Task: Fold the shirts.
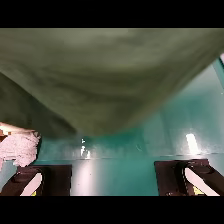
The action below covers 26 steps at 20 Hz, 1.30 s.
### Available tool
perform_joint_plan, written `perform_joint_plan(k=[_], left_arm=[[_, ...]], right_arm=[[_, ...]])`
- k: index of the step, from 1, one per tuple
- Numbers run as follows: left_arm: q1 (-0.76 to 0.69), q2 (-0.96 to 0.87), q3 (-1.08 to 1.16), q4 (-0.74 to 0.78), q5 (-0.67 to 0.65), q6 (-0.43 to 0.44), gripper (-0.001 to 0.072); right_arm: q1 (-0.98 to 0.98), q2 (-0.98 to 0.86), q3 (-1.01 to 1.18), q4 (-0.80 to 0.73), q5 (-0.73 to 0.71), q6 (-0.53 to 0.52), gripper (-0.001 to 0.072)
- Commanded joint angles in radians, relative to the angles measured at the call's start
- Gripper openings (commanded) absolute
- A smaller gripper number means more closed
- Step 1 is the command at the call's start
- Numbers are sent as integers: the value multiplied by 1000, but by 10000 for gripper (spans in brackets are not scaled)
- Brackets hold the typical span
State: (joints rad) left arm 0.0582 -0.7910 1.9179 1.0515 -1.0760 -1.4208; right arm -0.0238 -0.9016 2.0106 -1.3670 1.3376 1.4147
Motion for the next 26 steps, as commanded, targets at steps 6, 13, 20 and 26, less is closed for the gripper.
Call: perform_joint_plan(k=[6, 13, 20, 26], left_arm=[[-111, -526, -178, 23, -269, -16, 25], [-136, -836, -368, 40, -56, -31, 131], [-21, -686, -438, 211, -215, -74, 529], [-48, -389, -1057, 161, -63, -90, 529]], right_arm=[[0, -397, -31, -47, 311, 15, 15], [-28, -716, -180, -21, 160, 15, 133], [-121, -671, -178, 141, 189, -48, 430], [-216, -407, -612, 224, 138, -64, 430]])
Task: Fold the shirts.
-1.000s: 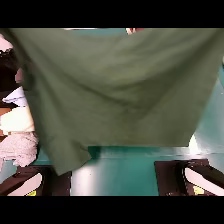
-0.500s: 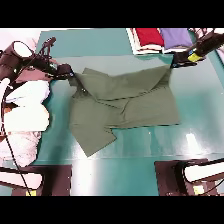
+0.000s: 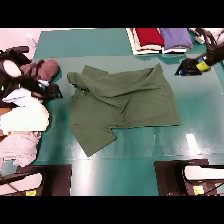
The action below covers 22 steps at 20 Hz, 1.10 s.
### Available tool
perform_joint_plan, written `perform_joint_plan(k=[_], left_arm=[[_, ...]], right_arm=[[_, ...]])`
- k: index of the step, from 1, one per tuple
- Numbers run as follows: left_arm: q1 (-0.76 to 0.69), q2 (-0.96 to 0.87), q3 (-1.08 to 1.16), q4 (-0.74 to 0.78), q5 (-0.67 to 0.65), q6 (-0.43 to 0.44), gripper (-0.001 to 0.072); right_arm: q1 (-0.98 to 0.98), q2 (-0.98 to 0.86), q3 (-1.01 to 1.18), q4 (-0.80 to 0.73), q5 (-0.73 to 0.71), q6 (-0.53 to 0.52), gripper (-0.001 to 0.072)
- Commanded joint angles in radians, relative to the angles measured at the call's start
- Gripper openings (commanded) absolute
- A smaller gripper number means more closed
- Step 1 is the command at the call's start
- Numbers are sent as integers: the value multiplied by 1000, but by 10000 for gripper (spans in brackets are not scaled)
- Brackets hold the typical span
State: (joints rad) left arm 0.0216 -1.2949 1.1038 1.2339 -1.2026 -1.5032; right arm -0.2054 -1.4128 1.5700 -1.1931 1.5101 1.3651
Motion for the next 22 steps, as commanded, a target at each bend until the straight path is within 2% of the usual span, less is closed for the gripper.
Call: perform_joint_plan(k=[1, 4, 7, 8, 10, 11, 14, 16, 19, 20, 22], left_arm=[[-28, 137, -314, -47, 89, -8, 530], [-95, 144, -430, -140, 172, -8, 529], [-167, 142, -464, -169, 235, -18, 528], [-169, 142, -463, -179, 240, -21, 507], [-169, 143, -450, -187, 245, -26, 132], [-169, 143, -430, -180, 245, -26, 28], [-169, 163, -351, -176, 241, -26, 26], [-169, 190, -312, -176, 242, -24, 26], [-169, 206, -294, -175, 241, -22, 26], [-169, 206, -294, -175, 241, -22, 26], [-169, 206, -294, -175, 241, -23, 26]], right_arm=[[-35, 136, -226, 50, -57, -21, 430], [-26, 198, -331, 50, -98, -24, 430], [-26, 228, -373, 50, -99, -24, 430], [-28, 239, -384, 50, -102, -40, 430], [-60, 266, -423, 48, -103, -52, 430], [-91, 279, -455, 46, -101, -57, 430], [-249, 308, -603, 29, -101, -60, 432], [-382, 286, -707, 22, -93, -75, 558], [-497, 208, -826, 26, -122, -76, 546], [-500, 185, -851, 32, -140, -81, 482], [-495, 148, -890, 124, -185, -118, 469]])
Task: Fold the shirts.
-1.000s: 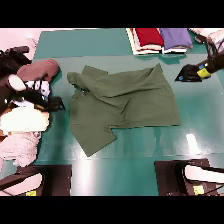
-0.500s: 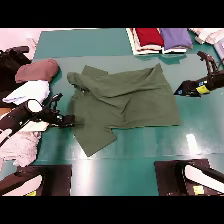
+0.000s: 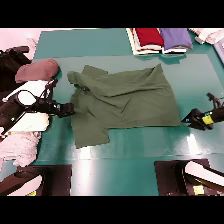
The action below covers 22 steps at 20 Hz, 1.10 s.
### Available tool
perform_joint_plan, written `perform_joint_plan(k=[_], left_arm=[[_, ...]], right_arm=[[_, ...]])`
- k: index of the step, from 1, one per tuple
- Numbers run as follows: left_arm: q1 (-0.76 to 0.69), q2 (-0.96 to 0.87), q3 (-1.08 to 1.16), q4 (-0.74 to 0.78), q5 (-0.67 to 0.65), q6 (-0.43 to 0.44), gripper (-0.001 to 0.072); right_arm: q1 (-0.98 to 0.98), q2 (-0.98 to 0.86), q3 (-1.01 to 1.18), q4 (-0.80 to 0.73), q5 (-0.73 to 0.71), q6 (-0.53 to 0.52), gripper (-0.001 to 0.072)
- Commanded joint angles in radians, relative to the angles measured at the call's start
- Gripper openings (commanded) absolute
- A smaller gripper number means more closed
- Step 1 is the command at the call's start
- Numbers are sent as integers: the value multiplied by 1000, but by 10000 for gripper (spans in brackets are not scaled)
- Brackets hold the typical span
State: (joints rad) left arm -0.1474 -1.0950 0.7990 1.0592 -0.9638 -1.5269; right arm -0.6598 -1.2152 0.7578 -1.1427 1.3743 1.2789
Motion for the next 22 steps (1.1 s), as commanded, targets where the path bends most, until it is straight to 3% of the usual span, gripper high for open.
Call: perform_joint_plan(k=[1, 4, 7, 12, 18, 22], left_arm=[[0, 6, 10, -1, 3, 1, 26], [0, 6, 10, -1, 3, 0, 26], [0, 7, 11, -1, 6, -1, 26], [0, 181, 155, 74, 42, -39, 25], [0, 388, 758, 203, 26, -46, 25], [0, 402, 1117, 198, -8, -48, 25]], right_arm=[[-28, -63, -85, 115, -75, -41, 450], [53, -75, -61, 140, -140, -43, 399], [155, -75, -11, 138, -179, -47, 26], [320, 40, 243, 157, -150, -49, 16], [390, 283, 855, 144, -180, -49, 16], [306, 388, 1105, 90, -153, -29, 15]])
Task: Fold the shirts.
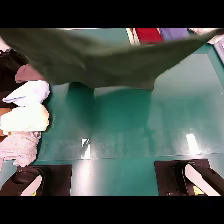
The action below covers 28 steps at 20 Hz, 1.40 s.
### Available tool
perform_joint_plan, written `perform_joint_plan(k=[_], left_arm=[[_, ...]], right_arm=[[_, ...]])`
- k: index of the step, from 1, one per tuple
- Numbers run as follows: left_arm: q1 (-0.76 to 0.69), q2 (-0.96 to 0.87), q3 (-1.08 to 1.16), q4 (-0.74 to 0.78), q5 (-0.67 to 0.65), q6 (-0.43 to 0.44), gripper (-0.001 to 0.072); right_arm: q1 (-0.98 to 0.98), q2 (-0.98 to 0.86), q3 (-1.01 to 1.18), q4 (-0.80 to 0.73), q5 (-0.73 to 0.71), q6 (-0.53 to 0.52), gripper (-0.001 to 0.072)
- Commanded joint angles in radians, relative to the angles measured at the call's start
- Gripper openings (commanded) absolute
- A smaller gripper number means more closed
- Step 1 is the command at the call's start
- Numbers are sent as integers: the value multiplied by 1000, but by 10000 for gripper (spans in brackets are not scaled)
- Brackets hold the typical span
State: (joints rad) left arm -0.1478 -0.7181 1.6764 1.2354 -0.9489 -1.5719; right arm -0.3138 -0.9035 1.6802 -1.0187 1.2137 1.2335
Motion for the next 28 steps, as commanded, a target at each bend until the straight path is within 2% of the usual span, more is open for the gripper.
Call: perform_joint_plan(k=[1, 5, 9, 11, 13, 17, 20, 23, 26, 28], left_arm=[[0, 25, 299, 22, -28, -9, 25], [0, 22, 381, 66, -42, -31, 24], [0, -53, 292, 187, -218, -77, 25], [0, -145, 218, 194, -336, -77, 26], [0, -258, 113, 193, -393, -71, 26], [0, -478, -122, 188, -269, -69, 26], [1, -673, -192, 190, -115, -69, 26], [1, -813, -155, 180, -44, -70, 26], [13, -859, -107, 177, 6, -69, 26], [48, -856, -83, 169, -34, -69, 26]], right_arm=[[-74, 92, 219, -37, 26, 18, 15], [-163, 90, 337, -50, 68, 60, 14], [-94, -12, 357, -51, 172, 79, 14], [-30, -98, 338, -58, 235, 90, 14], [25, -181, 248, -60, 251, 90, 14], [106, -352, -13, -217, 241, 95, 14], [116, -504, -132, -238, 161, 95, 14], [118, -658, -85, -212, 113, 95, 14], [117, -760, 63, -188, 95, 103, 14], [101, -782, 142, -187, 118, 103, 14]])
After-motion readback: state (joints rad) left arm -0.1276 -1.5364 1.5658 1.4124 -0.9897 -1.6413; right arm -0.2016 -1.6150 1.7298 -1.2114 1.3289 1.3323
